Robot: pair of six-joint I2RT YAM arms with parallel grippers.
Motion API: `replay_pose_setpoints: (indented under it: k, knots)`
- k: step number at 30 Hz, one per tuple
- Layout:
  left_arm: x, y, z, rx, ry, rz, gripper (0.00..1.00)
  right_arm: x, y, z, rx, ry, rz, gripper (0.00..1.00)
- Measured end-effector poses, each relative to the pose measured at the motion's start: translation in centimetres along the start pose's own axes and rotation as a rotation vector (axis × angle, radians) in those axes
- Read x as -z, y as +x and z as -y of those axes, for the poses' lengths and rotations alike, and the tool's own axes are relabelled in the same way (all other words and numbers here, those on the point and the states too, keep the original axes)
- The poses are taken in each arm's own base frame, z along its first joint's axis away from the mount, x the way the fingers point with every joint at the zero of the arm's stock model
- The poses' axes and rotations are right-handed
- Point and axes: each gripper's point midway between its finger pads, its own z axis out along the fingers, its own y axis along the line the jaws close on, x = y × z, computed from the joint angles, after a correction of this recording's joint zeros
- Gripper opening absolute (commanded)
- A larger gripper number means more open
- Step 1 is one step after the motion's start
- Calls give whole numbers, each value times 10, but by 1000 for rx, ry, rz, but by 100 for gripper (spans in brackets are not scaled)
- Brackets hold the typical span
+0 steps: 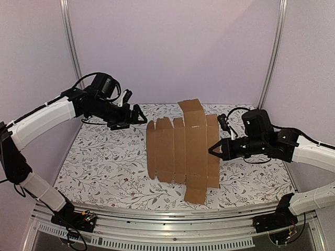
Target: Fold the paper box
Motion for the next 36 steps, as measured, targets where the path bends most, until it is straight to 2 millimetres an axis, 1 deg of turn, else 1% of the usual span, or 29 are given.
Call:
replay_pose_setpoints:
  k: [2,5,8,11,15,19,23,25,28,31,33,36]
  knots:
    - [3,0,1,-3,2,6,97,6,-9,-4,0,1,25,0]
    - [16,-4,7,-13,18,36,98,16,-22,-12,1,6,42,0]
    - [29,-7,14,-31,39,65,99,32,-40,-29,40,-11,51,0]
    - [40,-16,26,-73,67,87,99,50,-58,-51,114,-45,45,0]
    - [62,-31,47,-164,115,127,99,63,-65,-70,204,-76,-18,0]
    - [81,-37,62,-266,152,152,99,64,-59,-79,265,-93,-139,0]
    - [97,-28,74,-351,209,147,99,62,-44,-80,275,-106,-271,0]
    - [105,-21,82,-396,242,144,99,58,-35,-81,263,-121,-347,0]
    - [112,-14,92,-452,280,144,98,43,-23,-79,236,-135,-452,0]
    - [112,-8,98,-497,295,139,98,23,-9,-71,195,-127,-563,0]
    - [108,-6,98,-519,285,135,97,14,-2,-67,176,-119,-618,0]
    - [98,-3,94,-541,261,121,97,0,-1,-63,174,-114,-655,0]
